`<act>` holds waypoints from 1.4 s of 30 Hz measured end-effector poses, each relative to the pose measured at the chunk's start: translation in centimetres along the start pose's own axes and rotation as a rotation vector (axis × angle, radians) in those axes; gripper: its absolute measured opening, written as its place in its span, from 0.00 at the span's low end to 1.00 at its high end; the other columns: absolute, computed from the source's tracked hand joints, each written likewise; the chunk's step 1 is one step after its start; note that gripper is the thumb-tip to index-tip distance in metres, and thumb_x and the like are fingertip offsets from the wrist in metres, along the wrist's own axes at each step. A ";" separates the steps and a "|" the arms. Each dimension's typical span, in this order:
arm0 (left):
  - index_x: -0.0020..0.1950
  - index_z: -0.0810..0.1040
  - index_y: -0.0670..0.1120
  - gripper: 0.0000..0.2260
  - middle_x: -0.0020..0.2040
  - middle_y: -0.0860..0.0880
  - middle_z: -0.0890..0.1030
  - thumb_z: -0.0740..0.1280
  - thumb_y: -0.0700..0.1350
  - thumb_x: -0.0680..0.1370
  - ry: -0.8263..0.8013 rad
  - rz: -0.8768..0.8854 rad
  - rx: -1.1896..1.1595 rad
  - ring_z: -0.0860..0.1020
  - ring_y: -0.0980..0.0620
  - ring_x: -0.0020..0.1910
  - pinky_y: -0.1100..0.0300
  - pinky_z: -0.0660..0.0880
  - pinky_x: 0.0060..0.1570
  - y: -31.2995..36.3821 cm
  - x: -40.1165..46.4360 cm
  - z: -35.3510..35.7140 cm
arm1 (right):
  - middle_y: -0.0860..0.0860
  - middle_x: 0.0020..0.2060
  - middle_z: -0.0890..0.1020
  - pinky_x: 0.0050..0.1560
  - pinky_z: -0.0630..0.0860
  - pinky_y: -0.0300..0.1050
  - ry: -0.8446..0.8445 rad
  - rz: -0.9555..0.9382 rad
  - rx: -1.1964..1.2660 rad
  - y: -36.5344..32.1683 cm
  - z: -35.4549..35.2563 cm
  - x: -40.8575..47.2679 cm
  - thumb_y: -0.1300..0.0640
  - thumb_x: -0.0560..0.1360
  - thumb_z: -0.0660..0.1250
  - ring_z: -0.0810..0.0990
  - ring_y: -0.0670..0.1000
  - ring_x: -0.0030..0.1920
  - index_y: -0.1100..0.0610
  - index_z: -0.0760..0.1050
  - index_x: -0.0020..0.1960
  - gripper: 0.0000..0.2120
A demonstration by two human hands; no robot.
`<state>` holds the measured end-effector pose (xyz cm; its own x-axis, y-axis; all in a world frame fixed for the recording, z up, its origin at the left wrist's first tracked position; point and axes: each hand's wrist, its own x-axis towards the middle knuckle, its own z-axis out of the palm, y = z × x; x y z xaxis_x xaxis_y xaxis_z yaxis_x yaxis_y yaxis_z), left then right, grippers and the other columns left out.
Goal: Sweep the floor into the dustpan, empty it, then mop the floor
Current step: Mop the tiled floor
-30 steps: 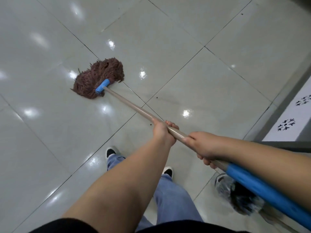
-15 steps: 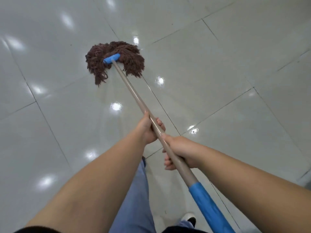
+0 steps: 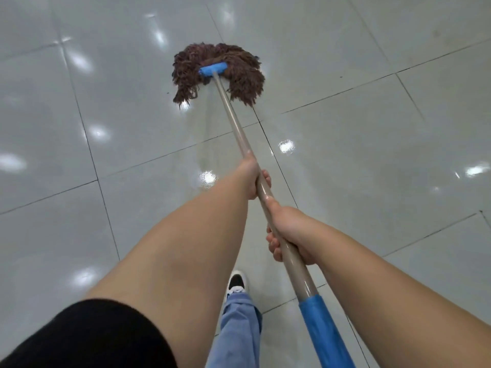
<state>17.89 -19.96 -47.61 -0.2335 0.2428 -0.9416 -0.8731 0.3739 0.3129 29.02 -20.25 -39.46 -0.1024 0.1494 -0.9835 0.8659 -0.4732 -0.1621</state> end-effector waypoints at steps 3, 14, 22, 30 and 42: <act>0.41 0.64 0.45 0.21 0.18 0.50 0.65 0.51 0.62 0.79 0.063 -0.073 0.032 0.63 0.54 0.11 0.72 0.66 0.19 -3.4 -0.2 1.4 | 0.53 0.23 0.69 0.20 0.65 0.31 0.024 0.016 -0.040 3.3 -1.4 -0.3 0.34 0.76 0.53 0.64 0.47 0.17 0.59 0.64 0.37 0.27; 0.43 0.67 0.45 0.24 0.16 0.50 0.65 0.52 0.66 0.76 0.068 -0.185 -0.082 0.64 0.53 0.11 0.71 0.65 0.18 -28.8 -10.8 7.6 | 0.55 0.26 0.71 0.23 0.67 0.34 0.038 0.100 -0.237 28.3 -10.2 -8.1 0.36 0.77 0.54 0.67 0.49 0.20 0.61 0.69 0.50 0.27; 0.38 0.66 0.44 0.23 0.13 0.52 0.64 0.53 0.64 0.77 0.071 -0.351 -0.223 0.64 0.53 0.11 0.70 0.66 0.19 -46.2 -22.3 14.3 | 0.51 0.16 0.72 0.24 0.69 0.35 -0.001 0.238 -0.437 44.9 -19.3 -17.7 0.32 0.75 0.51 0.68 0.49 0.15 0.62 0.66 0.44 0.31; 0.40 0.66 0.44 0.23 0.16 0.50 0.66 0.52 0.64 0.77 0.118 -0.329 -0.163 0.64 0.52 0.12 0.68 0.68 0.19 -46.1 -20.7 13.3 | 0.53 0.20 0.71 0.22 0.66 0.32 -0.023 0.235 -0.351 44.7 -18.8 -16.5 0.34 0.76 0.51 0.67 0.49 0.17 0.61 0.67 0.41 0.29; 0.40 0.66 0.44 0.23 0.13 0.51 0.66 0.51 0.62 0.79 0.156 -0.145 -0.073 0.65 0.54 0.09 0.71 0.68 0.20 -20.7 -9.1 5.4 | 0.53 0.21 0.68 0.19 0.65 0.29 -0.023 0.076 -0.201 20.6 -8.7 -6.2 0.35 0.77 0.51 0.63 0.46 0.12 0.60 0.65 0.38 0.27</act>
<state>40.36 -25.03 -44.85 -0.1619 0.0473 -0.9857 -0.9298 0.3273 0.1684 51.71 -23.36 -35.96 -0.0421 0.0987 -0.9942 0.9516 -0.2993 -0.0700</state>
